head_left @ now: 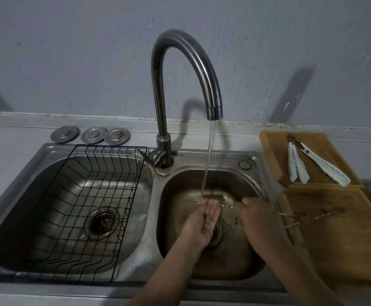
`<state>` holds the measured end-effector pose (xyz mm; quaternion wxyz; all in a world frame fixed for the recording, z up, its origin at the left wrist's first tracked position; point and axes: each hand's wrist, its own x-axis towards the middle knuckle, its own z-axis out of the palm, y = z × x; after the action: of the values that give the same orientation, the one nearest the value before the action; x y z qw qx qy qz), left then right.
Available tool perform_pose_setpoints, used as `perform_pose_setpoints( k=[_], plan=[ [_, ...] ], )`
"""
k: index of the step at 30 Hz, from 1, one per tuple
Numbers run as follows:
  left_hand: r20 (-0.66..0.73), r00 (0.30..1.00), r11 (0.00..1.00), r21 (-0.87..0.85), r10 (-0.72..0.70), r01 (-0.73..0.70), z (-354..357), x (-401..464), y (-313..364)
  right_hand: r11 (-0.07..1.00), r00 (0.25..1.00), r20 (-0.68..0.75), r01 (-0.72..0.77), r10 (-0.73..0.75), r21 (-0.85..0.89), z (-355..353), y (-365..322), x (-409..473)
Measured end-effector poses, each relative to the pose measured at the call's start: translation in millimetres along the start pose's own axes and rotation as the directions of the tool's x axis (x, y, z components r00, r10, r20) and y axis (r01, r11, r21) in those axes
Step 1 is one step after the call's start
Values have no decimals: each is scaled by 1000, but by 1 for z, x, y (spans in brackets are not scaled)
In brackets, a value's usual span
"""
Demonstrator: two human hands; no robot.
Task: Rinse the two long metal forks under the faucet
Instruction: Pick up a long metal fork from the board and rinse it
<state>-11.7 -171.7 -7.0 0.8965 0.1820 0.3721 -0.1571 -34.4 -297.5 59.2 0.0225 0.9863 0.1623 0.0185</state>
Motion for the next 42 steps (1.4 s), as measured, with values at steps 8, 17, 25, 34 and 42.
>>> perform_pose_setpoints(
  k=[8, 17, 25, 34, 42],
  plan=[
    [-56, 998, 998, 41, -42, 44, 5, 4, 2, 998, 998, 49, -50, 48, 31, 8, -4, 1],
    [-46, 998, 999, -35, -38, 36, 23, 9, 3, 993, 997, 58, -59, 53, 106, 10, -2, 2],
    [-6, 997, 977, -196, 80, -80, 11, 9, 19, 985, 996, 67, -76, 67, 152, 11, -3, 0],
    [132, 991, 1000, 20, -20, 17, 12, -5, -7, 971, 986, 108, -143, 125, 190, 20, -1, -5],
    [50, 996, 994, -94, 70, -65, 4, 11, 4, 935, 946, 252, -266, 206, 235, 7, 11, -4]
  ],
)
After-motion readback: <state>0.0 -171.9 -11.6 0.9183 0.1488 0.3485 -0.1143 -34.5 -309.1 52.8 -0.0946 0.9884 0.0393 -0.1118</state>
